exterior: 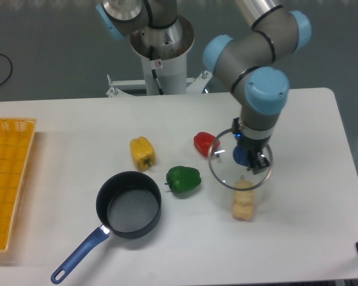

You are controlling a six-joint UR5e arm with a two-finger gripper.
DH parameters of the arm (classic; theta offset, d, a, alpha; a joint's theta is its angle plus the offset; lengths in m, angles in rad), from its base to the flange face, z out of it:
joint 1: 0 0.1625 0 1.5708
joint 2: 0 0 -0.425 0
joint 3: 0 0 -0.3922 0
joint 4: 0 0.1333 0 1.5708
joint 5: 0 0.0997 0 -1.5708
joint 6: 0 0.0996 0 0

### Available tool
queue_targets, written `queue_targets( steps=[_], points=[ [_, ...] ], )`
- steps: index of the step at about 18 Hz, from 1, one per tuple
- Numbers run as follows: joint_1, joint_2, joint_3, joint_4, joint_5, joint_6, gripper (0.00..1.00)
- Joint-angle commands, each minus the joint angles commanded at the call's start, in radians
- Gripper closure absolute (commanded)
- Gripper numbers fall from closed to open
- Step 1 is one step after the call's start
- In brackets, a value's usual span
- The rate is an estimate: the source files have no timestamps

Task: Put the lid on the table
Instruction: 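Carry the glass lid by its blue knob away from the peppers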

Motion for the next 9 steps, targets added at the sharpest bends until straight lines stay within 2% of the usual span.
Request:
queue_targets(
  steps=[9],
  points=[
    [0.068,-0.072,0.02,0.075,-0.003,0.132,0.37]
  ],
)
